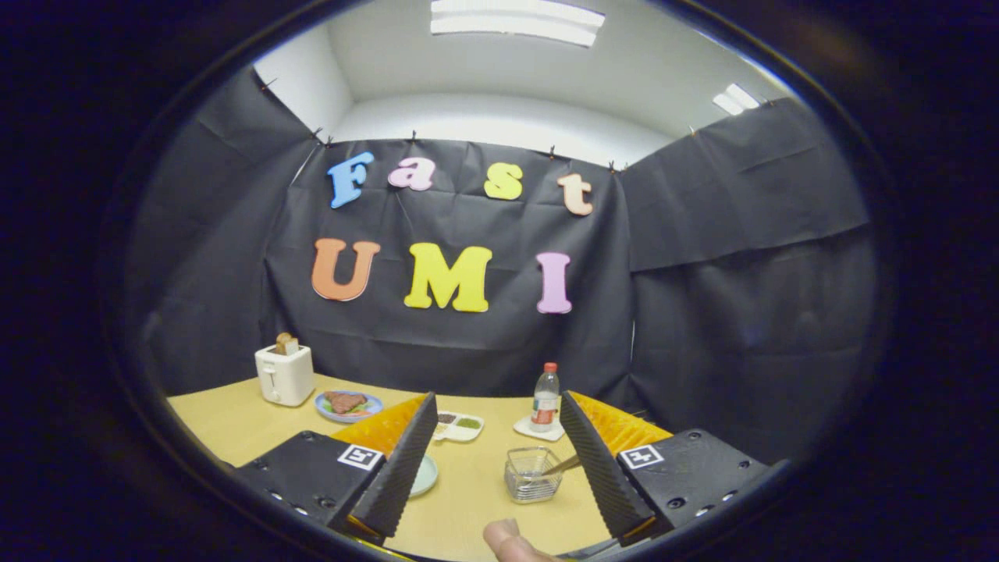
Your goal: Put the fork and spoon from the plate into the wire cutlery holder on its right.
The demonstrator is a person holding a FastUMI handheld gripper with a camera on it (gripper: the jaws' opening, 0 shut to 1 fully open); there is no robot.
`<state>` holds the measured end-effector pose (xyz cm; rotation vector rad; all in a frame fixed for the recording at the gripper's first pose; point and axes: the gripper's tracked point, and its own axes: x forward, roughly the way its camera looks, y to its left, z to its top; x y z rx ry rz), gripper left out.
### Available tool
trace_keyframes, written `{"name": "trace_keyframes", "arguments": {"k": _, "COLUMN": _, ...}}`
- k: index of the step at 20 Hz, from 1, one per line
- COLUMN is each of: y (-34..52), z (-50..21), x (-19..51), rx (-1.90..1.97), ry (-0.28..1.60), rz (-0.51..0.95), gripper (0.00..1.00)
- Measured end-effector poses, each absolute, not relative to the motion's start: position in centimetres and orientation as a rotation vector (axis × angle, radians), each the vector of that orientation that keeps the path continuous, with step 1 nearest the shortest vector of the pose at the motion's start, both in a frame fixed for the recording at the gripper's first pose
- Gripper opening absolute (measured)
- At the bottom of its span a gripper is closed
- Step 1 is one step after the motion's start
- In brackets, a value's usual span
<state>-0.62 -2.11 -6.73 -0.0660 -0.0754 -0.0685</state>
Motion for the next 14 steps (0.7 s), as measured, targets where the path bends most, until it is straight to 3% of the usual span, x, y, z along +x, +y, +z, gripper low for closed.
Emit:
{"name": "trace_keyframes", "arguments": {"k": 8, "y": 3.9, "z": -10.9, "x": -1.1, "rx": -0.158, "ry": -0.018, "rz": 0.027, "gripper": 0.96}}
{"name": "trace_keyframes", "arguments": {"k": 14, "y": 4.0, "z": -11.7, "x": -1.4, "rx": -0.092, "ry": -0.008, "rz": 0.02, "gripper": 0.96}}
